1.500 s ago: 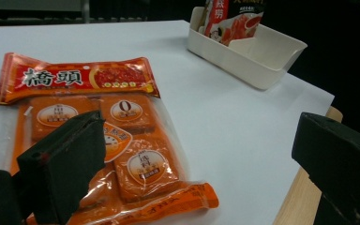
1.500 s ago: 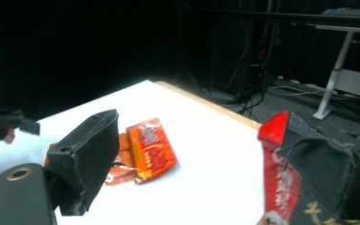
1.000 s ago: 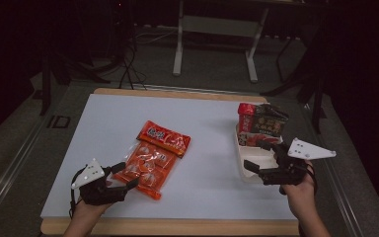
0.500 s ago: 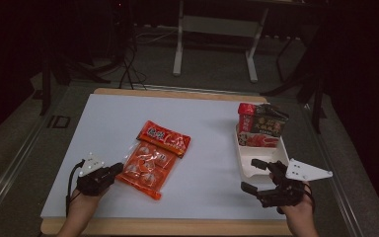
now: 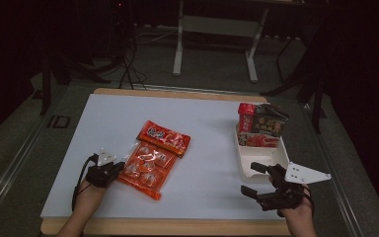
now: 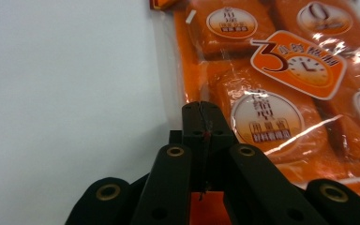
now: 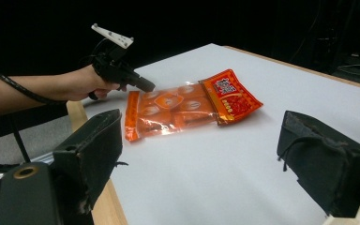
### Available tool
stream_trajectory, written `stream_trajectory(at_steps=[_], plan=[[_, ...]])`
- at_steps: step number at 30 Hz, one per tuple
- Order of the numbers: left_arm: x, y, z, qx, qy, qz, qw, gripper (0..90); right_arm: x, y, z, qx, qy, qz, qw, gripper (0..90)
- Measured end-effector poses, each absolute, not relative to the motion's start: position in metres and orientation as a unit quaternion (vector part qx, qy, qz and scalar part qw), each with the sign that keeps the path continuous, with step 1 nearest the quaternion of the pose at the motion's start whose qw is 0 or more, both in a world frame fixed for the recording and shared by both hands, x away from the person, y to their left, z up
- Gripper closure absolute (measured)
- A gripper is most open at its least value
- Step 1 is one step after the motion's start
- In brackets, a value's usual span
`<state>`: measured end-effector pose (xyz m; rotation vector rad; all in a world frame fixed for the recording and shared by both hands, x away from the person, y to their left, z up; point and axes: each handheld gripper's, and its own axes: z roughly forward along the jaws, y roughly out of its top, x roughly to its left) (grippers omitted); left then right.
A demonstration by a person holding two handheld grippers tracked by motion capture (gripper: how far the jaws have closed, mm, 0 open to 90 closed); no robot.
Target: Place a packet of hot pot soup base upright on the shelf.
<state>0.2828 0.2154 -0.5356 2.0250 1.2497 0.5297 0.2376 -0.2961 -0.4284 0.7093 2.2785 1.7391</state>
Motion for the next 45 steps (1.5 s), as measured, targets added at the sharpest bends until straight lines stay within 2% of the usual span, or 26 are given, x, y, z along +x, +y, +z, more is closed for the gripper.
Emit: stream_trajectory(at_steps=[9,28,33,40,45], plan=[[0.286,0.209,-0.538,0.781,0.486,0.194,0.34,90.0,0.238,-0.296,-0.429,0.24,0.77,0.584,0.093,14.0],[0.266,0.165,-0.534,0.809,0.448,0.117,0.361,90.0,0.237,-0.293,-0.429,0.237,0.772,0.583,0.086,14.0],[0.268,0.166,-0.534,0.801,0.456,0.109,0.371,90.0,0.236,-0.292,-0.429,0.234,0.774,0.582,0.088,14.0],[0.279,0.171,-0.529,0.788,0.47,0.128,0.375,90.0,0.236,-0.293,-0.429,0.236,0.773,0.583,0.087,14.0],[0.306,0.173,-0.529,0.78,0.489,0.155,0.358,90.0,0.236,-0.291,-0.43,0.235,0.776,0.579,0.088,14.0]])
